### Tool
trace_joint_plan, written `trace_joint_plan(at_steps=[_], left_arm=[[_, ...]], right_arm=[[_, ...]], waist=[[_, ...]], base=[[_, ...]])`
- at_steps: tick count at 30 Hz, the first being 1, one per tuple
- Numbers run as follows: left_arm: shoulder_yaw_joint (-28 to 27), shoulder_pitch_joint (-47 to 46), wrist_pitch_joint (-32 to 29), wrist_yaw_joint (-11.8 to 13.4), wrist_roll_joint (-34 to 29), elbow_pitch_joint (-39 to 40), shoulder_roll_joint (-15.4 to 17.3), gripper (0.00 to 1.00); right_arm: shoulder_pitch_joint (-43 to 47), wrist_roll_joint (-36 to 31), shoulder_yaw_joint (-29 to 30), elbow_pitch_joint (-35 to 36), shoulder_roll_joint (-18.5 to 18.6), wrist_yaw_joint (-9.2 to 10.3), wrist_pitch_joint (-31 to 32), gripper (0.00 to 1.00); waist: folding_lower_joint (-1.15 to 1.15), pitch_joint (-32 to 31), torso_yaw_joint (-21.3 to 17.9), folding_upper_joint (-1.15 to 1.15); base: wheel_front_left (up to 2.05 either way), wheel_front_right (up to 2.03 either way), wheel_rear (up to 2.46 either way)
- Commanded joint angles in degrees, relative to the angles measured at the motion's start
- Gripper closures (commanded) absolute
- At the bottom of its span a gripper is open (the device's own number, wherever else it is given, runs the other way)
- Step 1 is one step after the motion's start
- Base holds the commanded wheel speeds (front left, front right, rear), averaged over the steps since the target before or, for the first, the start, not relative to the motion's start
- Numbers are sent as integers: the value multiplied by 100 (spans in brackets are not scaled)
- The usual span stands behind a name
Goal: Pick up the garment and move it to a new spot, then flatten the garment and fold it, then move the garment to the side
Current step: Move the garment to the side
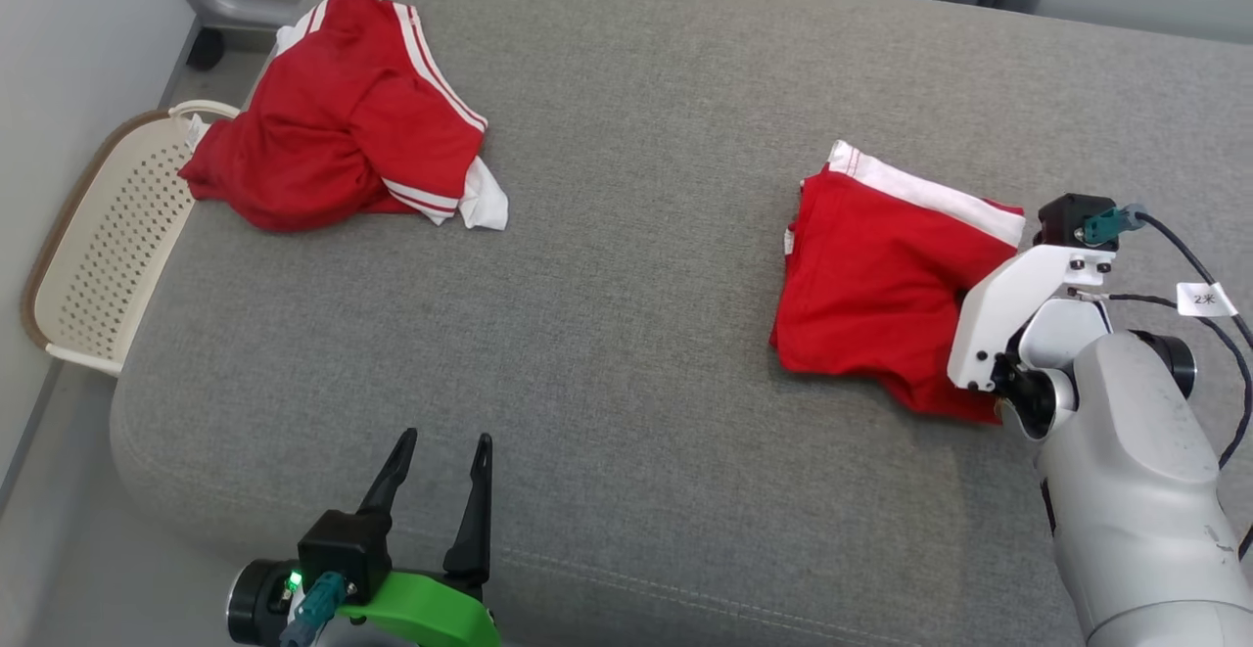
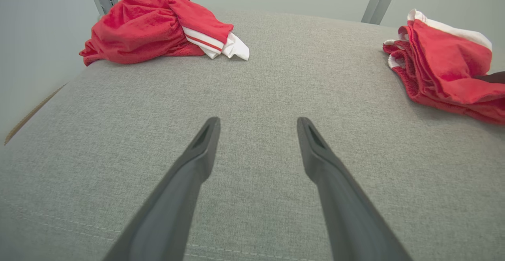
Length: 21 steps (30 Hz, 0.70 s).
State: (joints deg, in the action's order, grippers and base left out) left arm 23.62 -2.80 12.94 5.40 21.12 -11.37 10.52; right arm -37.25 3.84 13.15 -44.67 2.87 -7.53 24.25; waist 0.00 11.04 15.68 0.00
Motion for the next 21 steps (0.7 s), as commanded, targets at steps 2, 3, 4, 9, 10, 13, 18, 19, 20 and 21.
trace_joint_plan(at_steps=[2, 3, 4, 9, 10, 13, 18, 19, 20, 21], left_arm=[[-8, -48, 31, 16, 4, 31, 70, 0], [-5, -39, 28, 23, 2, 46, 77, 0], [-1, -28, 19, 34, -4, 64, 86, 0], [-29, 39, -6, 84, -19, 161, 181, 0], [-44, 40, -11, 106, -39, 219, 221, 0], [-69, -12, -3, 160, -87, 333, 280, 0], [-106, -225, 55, 292, -263, 634, 360, 0], [-114, -253, 78, 325, -310, 719, 372, 0], [-122, -289, 89, 353, -350, 809, 374, 0], [-131, -327, 96, 370, -388, 891, 389, 0]], right_arm=[[132, 20, -109, 28, 29, 8, -2, 100], [151, 20, -157, 55, 74, 8, 18, 100], [177, 18, -222, 89, 133, 9, 35, 100], [232, 162, -605, 256, 412, 8, 148, 100], [237, 230, -777, 336, 569, 8, 174, 100], [178, 362, -1057, 459, 812, 8, 159, 100], [-7, 596, -1432, 557, 1294, 8, -44, 100], [-58, 638, -1498, 551, 1406, 8, -104, 100], [-110, 696, -1584, 536, 1496, 8, -156, 100], [-160, 767, -1658, 503, 1566, 8, -196, 100]], waist=[[0, -111, -212, 0], [0, -125, -269, 0], [0, -135, -327, 0], [0, -118, -685, 0], [0, -74, -848, 0], [0, 40, -1098, 0], [0, 306, -1440, 0], [0, 373, -1500, 0], [0, 436, -1555, 0], [0, 499, -1609, 0]], base=[[0, 0, 0], [0, 0, 0], [0, 0, 0], [0, 0, 0], [0, 0, 0], [0, 0, 0], [0, 0, 0], [0, 0, 0], [0, 0, 0], [0, 0, 0]])
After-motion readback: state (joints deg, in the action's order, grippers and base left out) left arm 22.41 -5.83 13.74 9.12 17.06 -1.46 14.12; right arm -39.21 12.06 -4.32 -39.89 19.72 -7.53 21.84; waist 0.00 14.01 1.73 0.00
